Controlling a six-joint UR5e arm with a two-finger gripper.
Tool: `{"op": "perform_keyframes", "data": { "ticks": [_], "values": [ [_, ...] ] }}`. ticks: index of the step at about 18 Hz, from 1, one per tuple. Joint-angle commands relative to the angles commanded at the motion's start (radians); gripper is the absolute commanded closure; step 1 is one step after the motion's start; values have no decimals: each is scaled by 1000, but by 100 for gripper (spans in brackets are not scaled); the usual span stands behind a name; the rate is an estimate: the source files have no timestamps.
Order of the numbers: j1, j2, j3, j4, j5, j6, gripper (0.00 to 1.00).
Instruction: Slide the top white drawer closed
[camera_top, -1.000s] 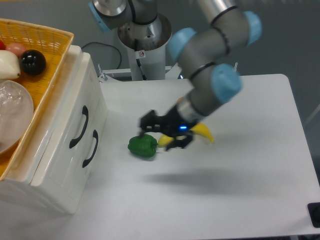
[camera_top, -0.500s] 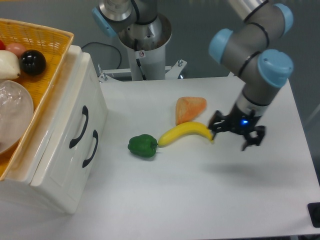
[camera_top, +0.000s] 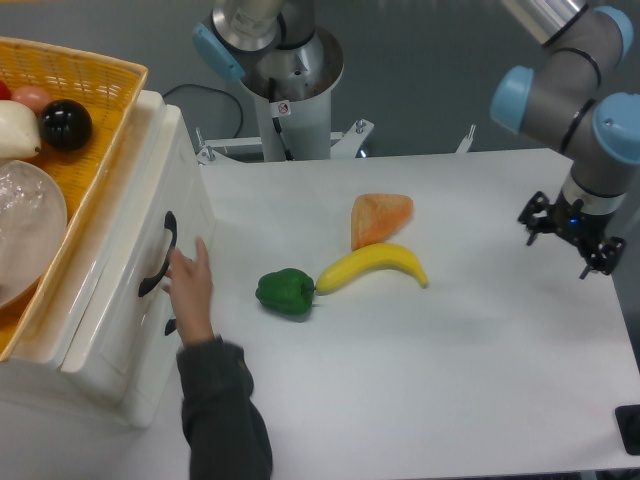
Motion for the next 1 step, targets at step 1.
{"op": "perform_keyframes", "data": {
  "ticks": [1],
  "values": [
    [2,0,0,0,-2,0,0]
  ]
}}
